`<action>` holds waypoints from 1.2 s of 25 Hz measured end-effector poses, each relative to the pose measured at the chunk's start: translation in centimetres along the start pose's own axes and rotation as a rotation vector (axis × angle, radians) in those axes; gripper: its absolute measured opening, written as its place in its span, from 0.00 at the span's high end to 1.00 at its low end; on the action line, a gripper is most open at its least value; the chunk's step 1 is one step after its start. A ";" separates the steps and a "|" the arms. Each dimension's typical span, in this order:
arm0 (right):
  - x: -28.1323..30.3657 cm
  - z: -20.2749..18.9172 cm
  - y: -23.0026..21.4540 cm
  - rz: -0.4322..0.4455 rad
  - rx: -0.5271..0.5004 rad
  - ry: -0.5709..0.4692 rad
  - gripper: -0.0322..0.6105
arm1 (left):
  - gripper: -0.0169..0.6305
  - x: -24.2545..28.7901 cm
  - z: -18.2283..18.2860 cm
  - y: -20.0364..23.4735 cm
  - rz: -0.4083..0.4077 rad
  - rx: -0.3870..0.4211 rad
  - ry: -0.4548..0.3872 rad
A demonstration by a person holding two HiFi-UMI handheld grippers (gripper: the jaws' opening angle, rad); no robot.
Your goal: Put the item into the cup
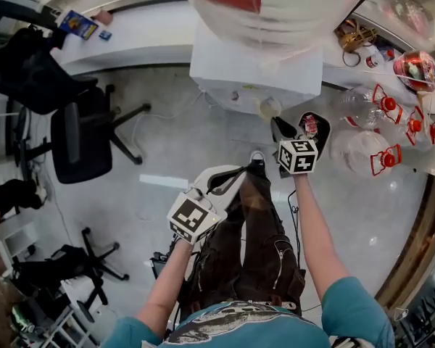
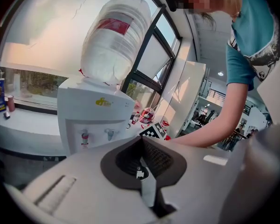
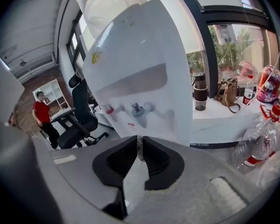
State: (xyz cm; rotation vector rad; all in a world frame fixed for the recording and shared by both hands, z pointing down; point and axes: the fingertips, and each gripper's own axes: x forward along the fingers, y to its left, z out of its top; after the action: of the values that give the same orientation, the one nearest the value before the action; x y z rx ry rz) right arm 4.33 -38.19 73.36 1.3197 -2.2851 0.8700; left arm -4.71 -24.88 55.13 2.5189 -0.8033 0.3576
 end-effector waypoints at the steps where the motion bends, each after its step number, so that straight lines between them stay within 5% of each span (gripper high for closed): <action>1: 0.7 -0.1 -0.4 -0.006 0.002 0.006 0.89 | 0.95 0.2 -0.1 0.3 0.001 -0.001 -0.002; 21: 8.2 -3.2 -4.6 -0.072 -0.251 0.209 0.89 | 0.95 1.3 -2.1 1.7 0.021 -0.031 0.023; 30: 8.7 -4.1 -4.0 -0.022 -0.212 0.259 0.75 | 0.95 0.2 -2.7 1.6 0.046 -0.037 0.027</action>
State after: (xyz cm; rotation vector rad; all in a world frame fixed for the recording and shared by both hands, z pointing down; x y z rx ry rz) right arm 3.45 -42.54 82.75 1.0715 -2.0915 0.7220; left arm -5.76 -24.80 58.07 2.4600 -0.8506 0.3873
